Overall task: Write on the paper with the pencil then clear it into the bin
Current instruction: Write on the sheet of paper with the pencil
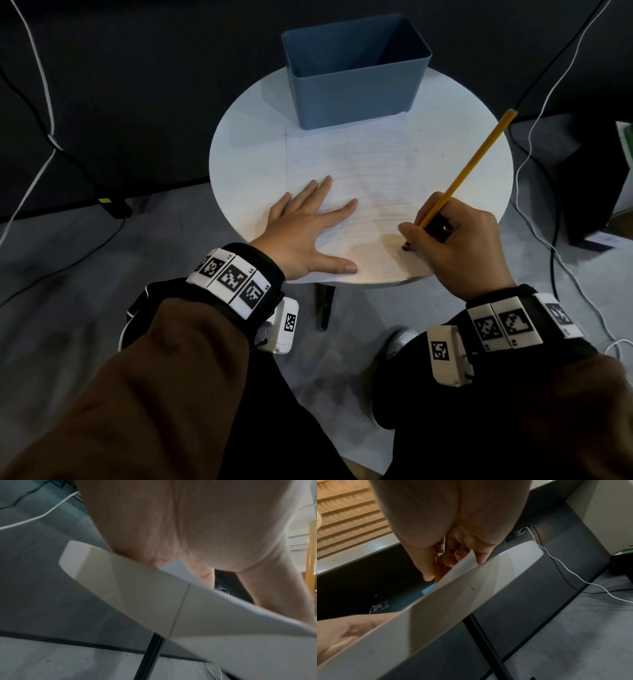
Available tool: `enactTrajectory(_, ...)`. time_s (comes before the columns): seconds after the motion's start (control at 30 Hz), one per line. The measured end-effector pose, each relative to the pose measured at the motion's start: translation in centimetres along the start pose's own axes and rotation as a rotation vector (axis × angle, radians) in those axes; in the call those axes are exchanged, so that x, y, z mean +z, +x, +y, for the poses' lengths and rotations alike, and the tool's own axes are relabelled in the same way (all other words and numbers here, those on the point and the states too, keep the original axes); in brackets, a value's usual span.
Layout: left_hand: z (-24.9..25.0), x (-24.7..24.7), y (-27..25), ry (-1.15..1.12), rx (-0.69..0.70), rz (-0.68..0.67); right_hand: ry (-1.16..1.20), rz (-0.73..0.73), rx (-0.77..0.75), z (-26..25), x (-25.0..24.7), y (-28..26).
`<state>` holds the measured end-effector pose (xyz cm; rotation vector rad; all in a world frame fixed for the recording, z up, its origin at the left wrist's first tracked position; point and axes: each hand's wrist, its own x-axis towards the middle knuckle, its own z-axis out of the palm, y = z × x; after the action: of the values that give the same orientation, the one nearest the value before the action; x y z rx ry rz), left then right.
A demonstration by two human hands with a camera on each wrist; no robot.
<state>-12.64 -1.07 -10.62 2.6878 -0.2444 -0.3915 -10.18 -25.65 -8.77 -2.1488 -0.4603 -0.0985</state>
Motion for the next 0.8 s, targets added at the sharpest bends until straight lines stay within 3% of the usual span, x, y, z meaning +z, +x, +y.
enactTrajectory(0.53, 0.1, 0.0, -0.1, -0.022, 0.009, 0.022, 0.172, -0.18, 0.053, -1.8, 1.4, 0.0)
enactTrajectory(0.73, -0.3, -0.7, -0.9, -0.447, -0.028, 0.299, 0.226, -0.202, 0.058, -1.7, 1.0, 0.1)
enactTrajectory(0.8, -0.9, -1.0, -1.3, -0.457, -0.068, 0.318, 0.211, -0.193, 0.053, -1.7, 1.1, 0.1)
